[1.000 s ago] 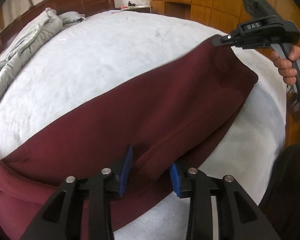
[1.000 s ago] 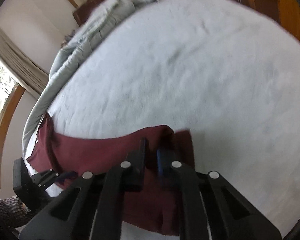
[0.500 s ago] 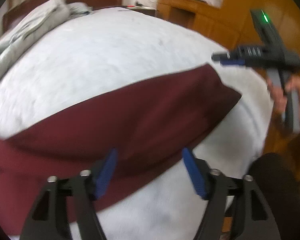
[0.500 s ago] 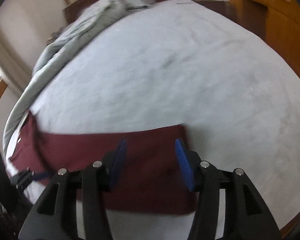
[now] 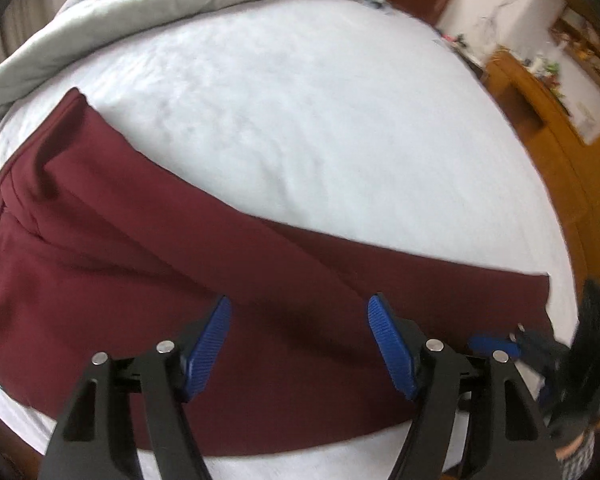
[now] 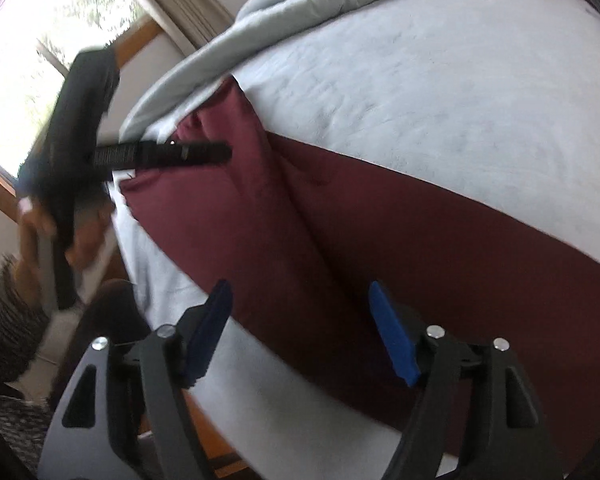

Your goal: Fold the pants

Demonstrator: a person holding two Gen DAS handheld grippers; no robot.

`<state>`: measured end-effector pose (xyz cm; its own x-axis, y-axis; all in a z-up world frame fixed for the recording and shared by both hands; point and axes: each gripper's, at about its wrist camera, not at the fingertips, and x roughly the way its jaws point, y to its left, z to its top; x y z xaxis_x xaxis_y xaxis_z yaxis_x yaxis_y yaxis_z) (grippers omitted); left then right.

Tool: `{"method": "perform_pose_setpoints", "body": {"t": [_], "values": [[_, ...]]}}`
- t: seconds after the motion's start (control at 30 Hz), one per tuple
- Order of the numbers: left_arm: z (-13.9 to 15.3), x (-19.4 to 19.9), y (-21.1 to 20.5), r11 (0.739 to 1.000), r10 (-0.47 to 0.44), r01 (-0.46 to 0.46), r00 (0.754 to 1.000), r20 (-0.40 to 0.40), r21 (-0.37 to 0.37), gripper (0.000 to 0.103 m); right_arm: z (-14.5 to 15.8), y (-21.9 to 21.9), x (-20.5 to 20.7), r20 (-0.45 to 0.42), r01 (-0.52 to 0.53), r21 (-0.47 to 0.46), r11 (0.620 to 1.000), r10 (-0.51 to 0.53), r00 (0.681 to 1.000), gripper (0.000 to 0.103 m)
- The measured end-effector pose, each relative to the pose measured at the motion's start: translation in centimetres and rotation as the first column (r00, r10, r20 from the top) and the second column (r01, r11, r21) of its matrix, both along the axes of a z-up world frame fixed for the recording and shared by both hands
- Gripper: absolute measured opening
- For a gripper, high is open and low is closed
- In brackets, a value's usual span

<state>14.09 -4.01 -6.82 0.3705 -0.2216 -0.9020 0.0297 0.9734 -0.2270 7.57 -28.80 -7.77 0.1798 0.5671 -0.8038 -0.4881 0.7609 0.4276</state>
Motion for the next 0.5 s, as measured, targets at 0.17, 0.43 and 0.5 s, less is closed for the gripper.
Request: {"method": "perform_pose_setpoints", "body": {"t": [0.17,0.43,0.5], "values": [[-1.4,3.8,0.9,0.996,0.039,-0.034,0.997,-0.063,0.085,0.071,-2.1,0.3,0.6,-0.062,-0.012,0.014,1.000,0.013,0.998,0.059],[-2.7,8.2,1.4,0.990,0.032,-0.008,0.984,-0.173,0.139,0.072,-2.4,0.3,-0.5,-0.089,-0.051,0.042,0.998,0.055,0.995,0.011],[-3.1,8.8,1.6,0.989,0.032,-0.003,0.980,-0.196,0.149,0.072,-2.4,0.3,-0.2,-0.089,-0.047,0.052,0.998,0.052,0.995,0.011]]}}
